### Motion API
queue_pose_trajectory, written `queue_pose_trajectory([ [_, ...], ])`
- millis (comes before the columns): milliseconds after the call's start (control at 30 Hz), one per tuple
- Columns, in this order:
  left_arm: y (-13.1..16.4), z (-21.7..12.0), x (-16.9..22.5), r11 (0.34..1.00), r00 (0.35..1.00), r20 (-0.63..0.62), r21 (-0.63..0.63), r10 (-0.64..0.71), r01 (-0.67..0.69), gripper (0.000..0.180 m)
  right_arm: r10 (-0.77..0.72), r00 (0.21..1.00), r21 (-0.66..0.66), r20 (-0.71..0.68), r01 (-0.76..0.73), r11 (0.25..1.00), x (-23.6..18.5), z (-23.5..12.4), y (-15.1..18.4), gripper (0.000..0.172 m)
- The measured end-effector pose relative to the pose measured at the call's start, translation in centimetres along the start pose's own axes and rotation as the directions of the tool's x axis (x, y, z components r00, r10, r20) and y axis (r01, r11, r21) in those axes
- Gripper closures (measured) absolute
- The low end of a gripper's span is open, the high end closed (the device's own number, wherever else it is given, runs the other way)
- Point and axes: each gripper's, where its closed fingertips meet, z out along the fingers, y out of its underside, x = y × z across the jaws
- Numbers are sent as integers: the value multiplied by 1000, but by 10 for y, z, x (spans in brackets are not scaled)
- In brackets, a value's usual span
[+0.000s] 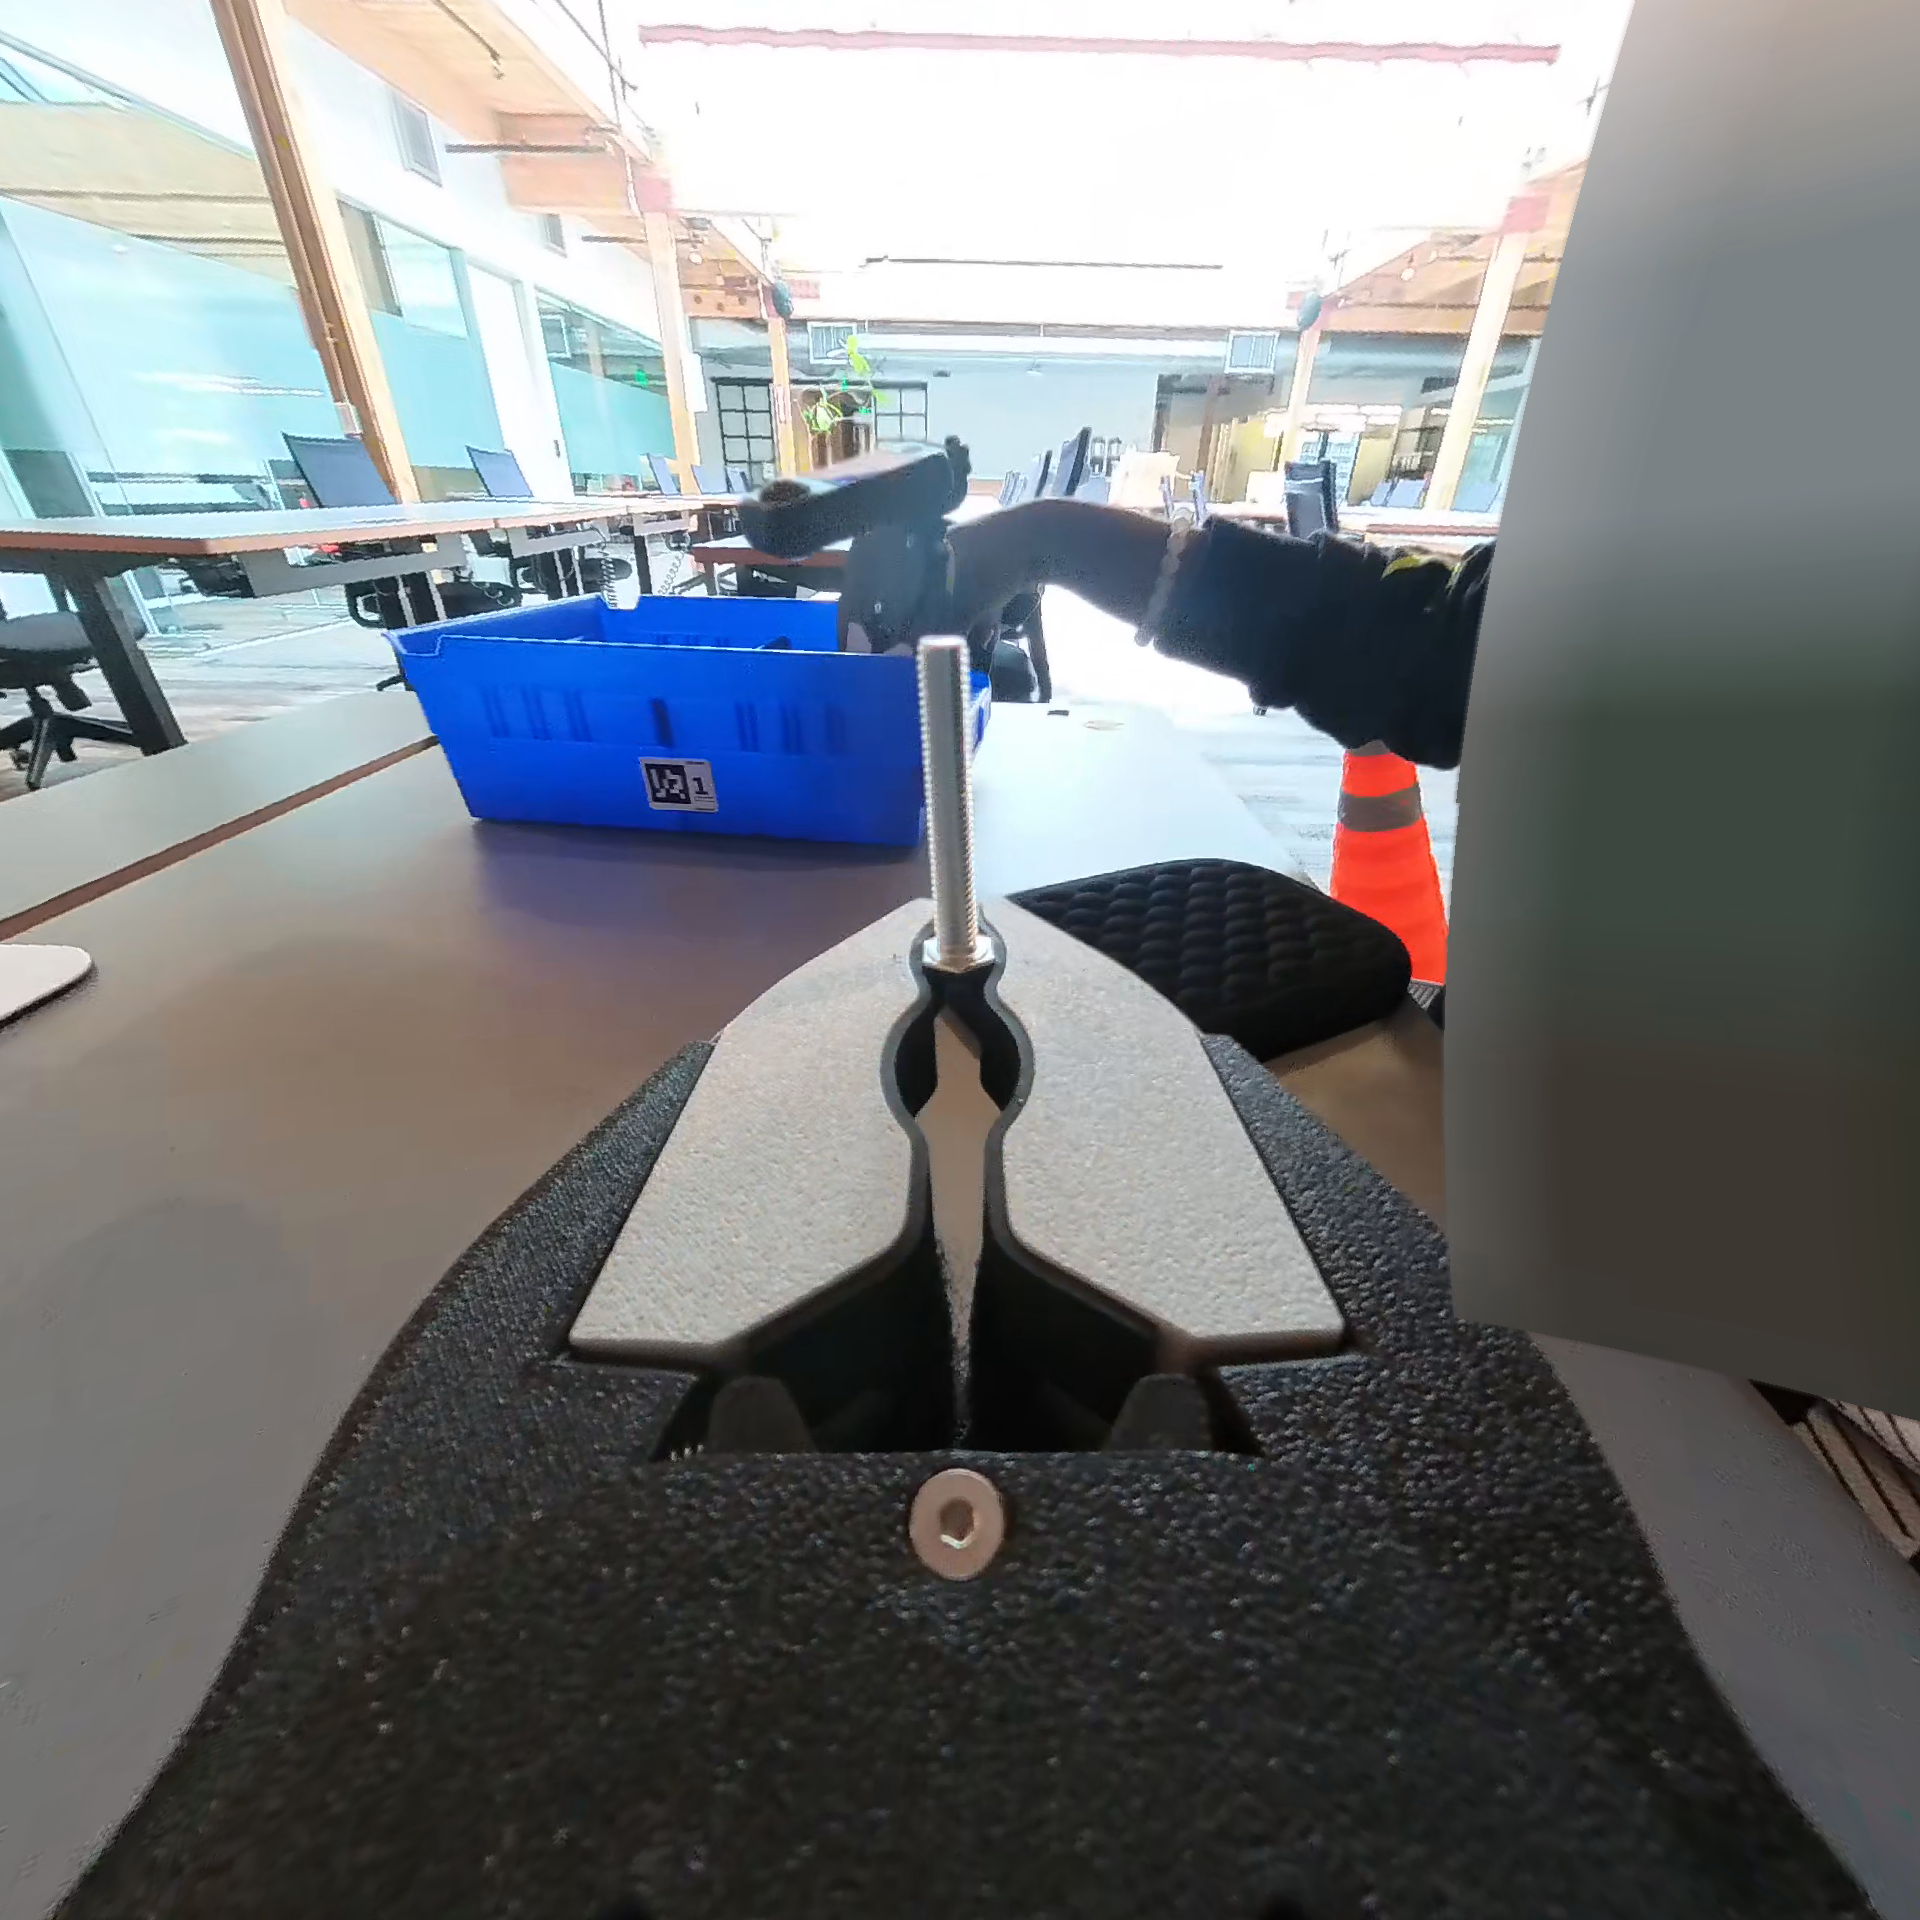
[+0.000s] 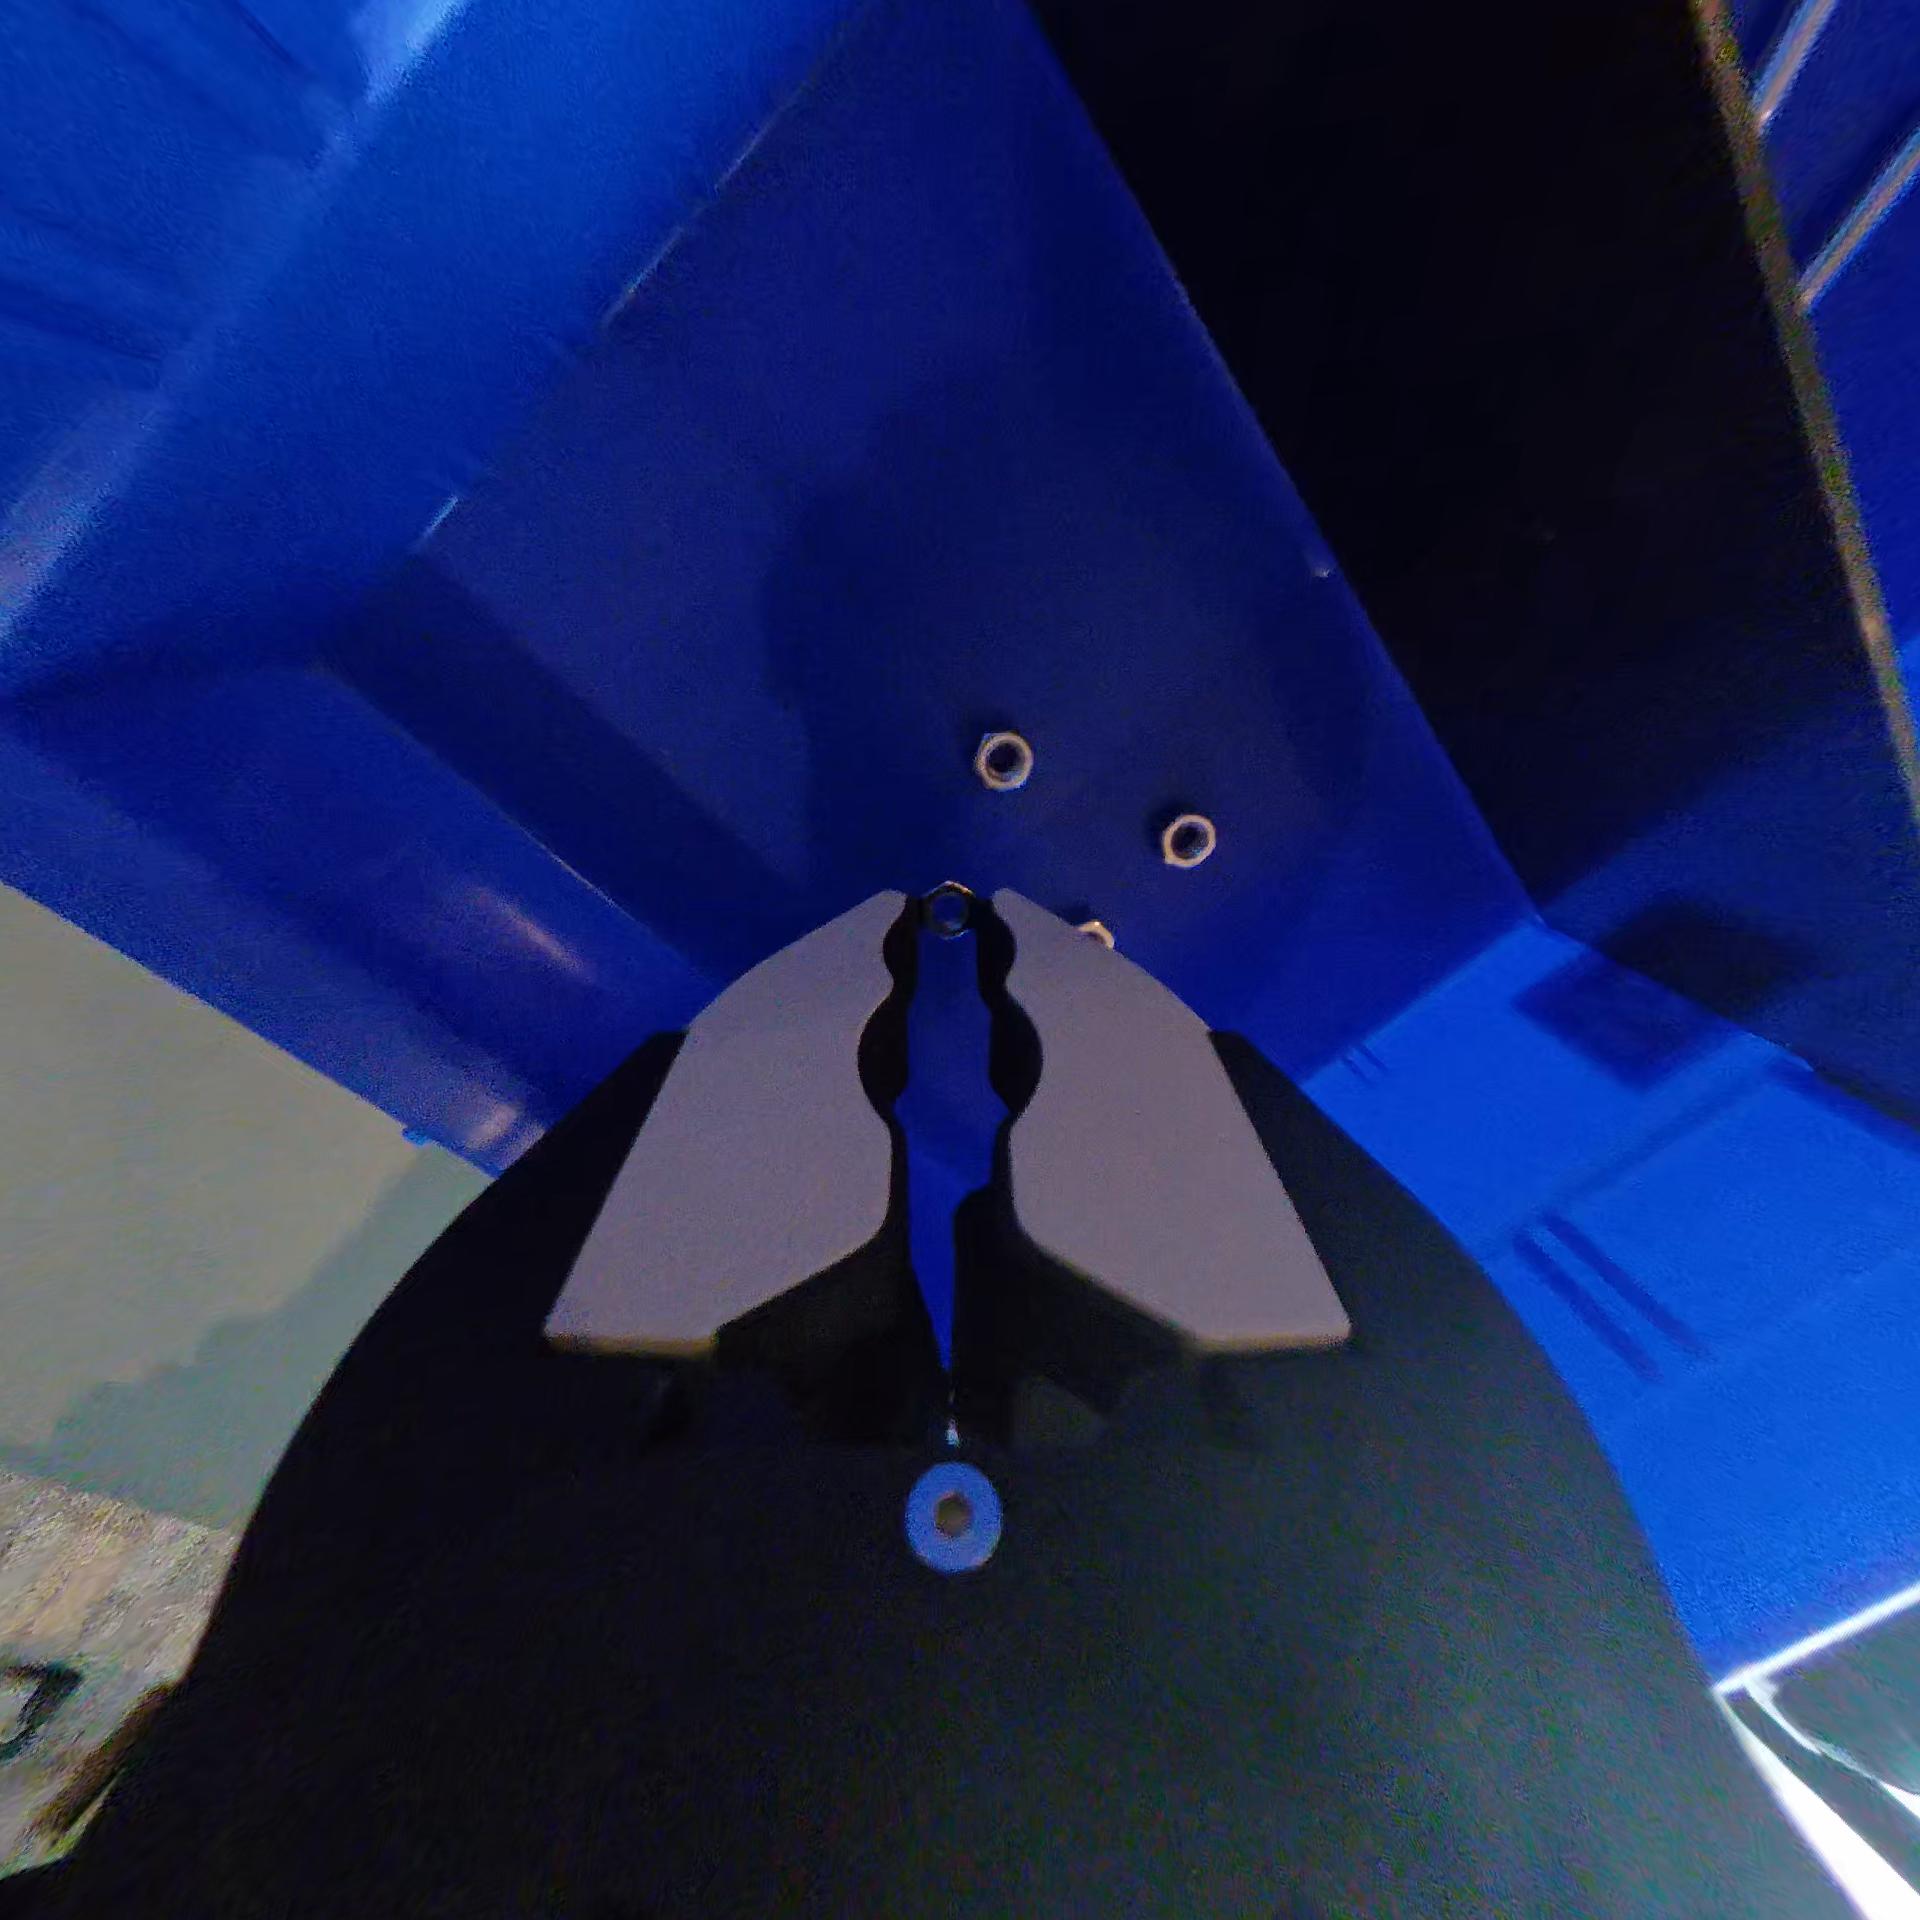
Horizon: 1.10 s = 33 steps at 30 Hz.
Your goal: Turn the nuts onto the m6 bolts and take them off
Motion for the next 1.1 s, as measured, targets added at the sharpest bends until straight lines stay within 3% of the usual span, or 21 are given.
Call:
queue_pose_trajectory([
  [233,0,0,0,1000,1000,-9,1,-11,11,178,15,1000,-2,-28,-15,1000,4,-10,1,159],
  [367,0,0,0,1000,1000,-12,2,-18,18,178,34,998,86,-51,-29,996,3,-43,-14,142],
  [567,1,1,3,1000,1000,-20,-11,-2,1,178,-21,994,250,-110,48,967,-18,-100,-53,145],
  [733,2,2,2,1000,1000,-15,-16,-5,4,178,-220,969,459,-114,247,853,-104,-140,-122,145],
  [867,2,1,1,1000,1000,-12,-15,-3,3,178,-465,882,611,-79,411,676,-209,-158,-176,144],
  [967,2,2,2,1000,1000,-13,-17,6,-6,178,-589,806,661,-55,471,584,-265,-157,-204,144],
  [1100,2,2,3,1000,1000,-16,-16,8,-8,178,-654,756,698,25,456,553,-307,-142,-232,146],
])
